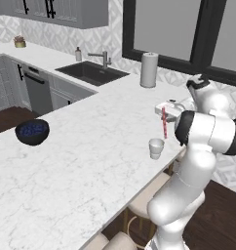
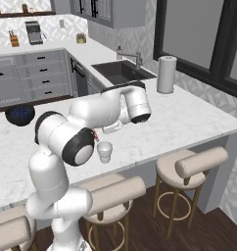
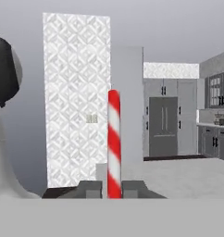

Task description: Take a straw from the drawer in front and place it inside the glass cup on the dining counter.

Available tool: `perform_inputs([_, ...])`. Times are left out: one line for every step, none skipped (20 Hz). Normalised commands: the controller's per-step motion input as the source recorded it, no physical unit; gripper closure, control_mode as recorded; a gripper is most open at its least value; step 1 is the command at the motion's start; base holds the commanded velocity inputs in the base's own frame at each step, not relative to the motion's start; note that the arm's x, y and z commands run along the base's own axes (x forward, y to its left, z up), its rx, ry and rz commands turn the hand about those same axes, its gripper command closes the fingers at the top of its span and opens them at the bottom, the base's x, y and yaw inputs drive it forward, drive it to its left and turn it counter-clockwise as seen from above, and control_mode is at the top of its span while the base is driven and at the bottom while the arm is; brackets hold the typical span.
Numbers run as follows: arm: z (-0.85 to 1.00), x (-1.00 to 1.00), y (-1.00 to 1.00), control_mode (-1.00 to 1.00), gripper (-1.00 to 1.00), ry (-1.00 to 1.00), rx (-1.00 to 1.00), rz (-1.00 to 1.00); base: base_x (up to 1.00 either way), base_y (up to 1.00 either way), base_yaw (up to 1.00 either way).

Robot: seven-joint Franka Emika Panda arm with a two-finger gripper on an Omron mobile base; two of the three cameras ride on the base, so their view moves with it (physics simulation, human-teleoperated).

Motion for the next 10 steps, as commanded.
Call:
perform_inputs([0.00,0.18,0.00,-1.00,1.00,0.07,0.04,0.00,0.00,0.00,0.00])
perform_inputs([0.00,0.22,0.00,-1.00,1.00,0.18,0.14,0.00,0.00,0.00,0.00])
perform_inputs([0.00,0.22,0.00,-1.00,1.00,0.19,0.18,0.00,0.00,0.00,0.00])
perform_inputs([0.00,0.19,0.00,-1.00,1.00,0.17,0.21,0.00,0.00,0.00,0.00])
perform_inputs([0.00,0.15,0.00,-1.00,1.00,0.20,0.23,0.00,0.00,0.00,0.00])
perform_inputs([0.00,0.14,0.00,-1.00,1.00,0.22,0.24,0.00,0.00,0.00,0.00])
perform_inputs([-0.04,0.15,-0.04,-1.00,1.00,0.21,0.24,0.00,0.00,0.00,0.00])
perform_inputs([0.00,0.16,-0.11,-1.00,1.00,0.15,0.24,0.00,0.00,0.00,0.00])
perform_inputs([0.00,0.15,-0.15,-1.00,1.00,0.05,0.16,0.00,0.00,0.00,0.00])
perform_inputs([0.00,0.16,-0.16,-1.00,1.00,0.00,0.09,0.00,0.00,0.00,0.00])
